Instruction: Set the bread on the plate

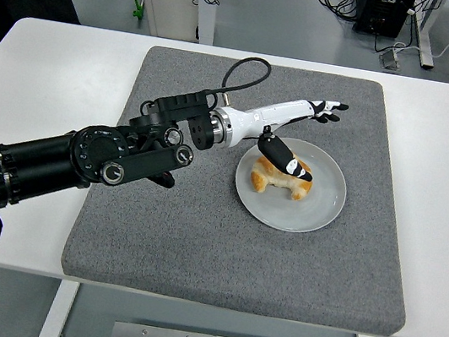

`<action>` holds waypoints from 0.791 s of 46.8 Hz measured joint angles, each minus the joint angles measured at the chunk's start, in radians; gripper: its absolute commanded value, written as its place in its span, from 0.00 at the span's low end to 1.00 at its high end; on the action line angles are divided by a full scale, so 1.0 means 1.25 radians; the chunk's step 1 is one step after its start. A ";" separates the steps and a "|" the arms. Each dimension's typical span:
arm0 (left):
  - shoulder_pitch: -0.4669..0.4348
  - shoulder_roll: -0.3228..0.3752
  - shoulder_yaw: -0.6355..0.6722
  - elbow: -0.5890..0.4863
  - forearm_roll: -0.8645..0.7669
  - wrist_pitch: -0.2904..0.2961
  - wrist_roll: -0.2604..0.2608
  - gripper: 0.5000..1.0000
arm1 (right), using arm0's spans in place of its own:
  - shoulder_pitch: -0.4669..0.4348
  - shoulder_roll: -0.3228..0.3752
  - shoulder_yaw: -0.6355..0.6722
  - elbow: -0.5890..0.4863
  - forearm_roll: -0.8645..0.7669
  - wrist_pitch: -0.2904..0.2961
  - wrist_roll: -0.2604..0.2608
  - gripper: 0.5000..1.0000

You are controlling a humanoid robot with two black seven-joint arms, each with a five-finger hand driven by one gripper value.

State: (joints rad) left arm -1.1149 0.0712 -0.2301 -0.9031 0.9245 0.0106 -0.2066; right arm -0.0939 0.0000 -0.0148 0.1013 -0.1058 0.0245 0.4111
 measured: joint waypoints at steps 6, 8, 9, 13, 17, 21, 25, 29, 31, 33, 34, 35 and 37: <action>0.011 0.011 -0.021 0.000 -0.096 0.000 -0.011 0.92 | 0.000 0.000 0.000 0.000 0.000 0.000 0.000 1.00; 0.014 0.013 -0.024 0.000 -0.119 0.000 -0.011 0.92 | 0.000 0.000 0.000 0.000 0.000 0.000 0.000 1.00; 0.016 0.015 -0.025 0.000 -0.131 0.000 -0.012 0.92 | 0.000 0.000 0.000 0.000 0.000 0.000 0.000 1.00; 0.030 0.025 -0.037 0.002 -0.183 0.002 -0.013 0.92 | 0.000 0.000 0.000 0.000 0.000 0.000 0.000 1.00; 0.038 0.030 -0.057 0.002 -0.220 0.009 -0.013 0.92 | 0.000 0.000 0.000 0.000 0.000 0.000 0.000 1.00; 0.059 0.034 -0.085 0.002 -0.252 0.029 -0.014 0.92 | 0.000 0.000 0.000 0.000 0.000 0.000 0.000 1.00; 0.081 0.041 -0.116 0.003 -0.268 0.050 -0.014 0.92 | 0.000 0.000 0.000 0.000 0.000 0.000 0.000 1.00; 0.095 0.044 -0.159 0.008 -0.285 0.063 -0.015 0.92 | 0.000 0.000 0.000 0.000 0.000 0.000 0.000 1.00; 0.104 0.044 -0.183 0.011 -0.298 0.070 -0.015 0.92 | 0.000 0.000 0.000 0.000 0.000 0.000 0.000 1.00; 0.113 0.044 -0.204 0.013 -0.313 0.078 -0.016 0.92 | 0.000 0.000 0.000 0.000 0.000 0.000 0.000 1.00; 0.119 0.044 -0.214 0.013 -0.320 0.084 -0.016 0.92 | 0.000 0.000 0.000 0.000 0.000 0.000 0.000 1.00; 0.127 0.044 -0.226 0.013 -0.329 0.094 -0.016 0.92 | 0.000 0.000 0.000 0.000 0.000 0.000 0.000 1.00; 0.143 0.043 -0.246 0.013 -0.347 0.112 -0.016 0.92 | 0.000 0.000 0.000 0.000 0.000 0.000 0.000 1.00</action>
State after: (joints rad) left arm -0.9359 0.1248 -0.5380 -0.8864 0.4909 0.1508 -0.2271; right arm -0.0936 0.0000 -0.0153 0.1012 -0.1058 0.0245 0.4110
